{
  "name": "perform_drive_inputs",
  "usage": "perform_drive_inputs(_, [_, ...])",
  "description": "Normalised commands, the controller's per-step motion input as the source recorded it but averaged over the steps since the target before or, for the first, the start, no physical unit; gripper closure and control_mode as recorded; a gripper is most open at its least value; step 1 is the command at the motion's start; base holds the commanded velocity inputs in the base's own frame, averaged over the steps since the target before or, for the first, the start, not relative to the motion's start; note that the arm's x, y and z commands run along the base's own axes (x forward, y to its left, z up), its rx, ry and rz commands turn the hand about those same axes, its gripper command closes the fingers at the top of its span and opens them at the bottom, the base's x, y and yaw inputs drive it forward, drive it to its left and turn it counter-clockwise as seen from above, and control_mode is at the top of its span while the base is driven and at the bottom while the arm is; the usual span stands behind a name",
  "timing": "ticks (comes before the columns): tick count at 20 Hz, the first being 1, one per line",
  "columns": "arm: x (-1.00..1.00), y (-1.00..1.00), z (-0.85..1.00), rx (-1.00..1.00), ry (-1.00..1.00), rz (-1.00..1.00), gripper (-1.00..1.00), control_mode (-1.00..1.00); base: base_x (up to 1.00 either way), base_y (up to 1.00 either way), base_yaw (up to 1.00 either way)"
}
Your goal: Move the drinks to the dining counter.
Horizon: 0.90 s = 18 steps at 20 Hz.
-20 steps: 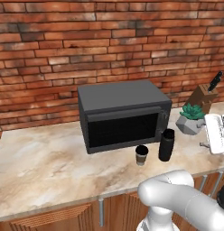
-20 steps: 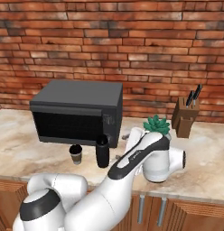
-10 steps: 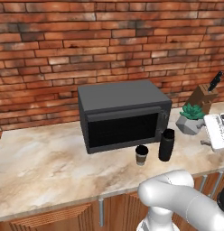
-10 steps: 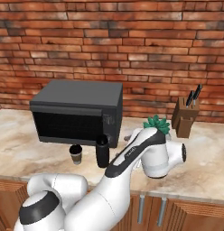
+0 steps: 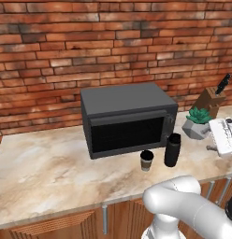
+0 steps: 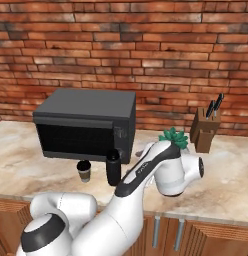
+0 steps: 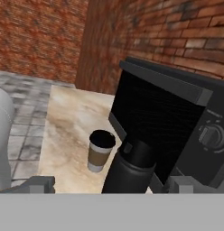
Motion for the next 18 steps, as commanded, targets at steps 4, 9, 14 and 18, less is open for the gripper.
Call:
perform_drive_inputs(4, [0.00,0.27,-0.02,0.00,0.00,0.00,-1.00,-1.00,0.00,0.00,0.00])
perform_drive_inputs(9, [0.05,0.30,-0.10,0.00,0.00,0.00,-1.00,-1.00,0.00,0.00,0.00])
perform_drive_inputs(14, [0.18,0.10,-0.12,0.00,0.00,0.00,-1.00,-1.00,0.00,0.00,0.00])
perform_drive_inputs(18, [0.28,0.16,-0.10,0.00,0.05,-0.01,-1.00,-1.00,0.00,0.00,0.00])
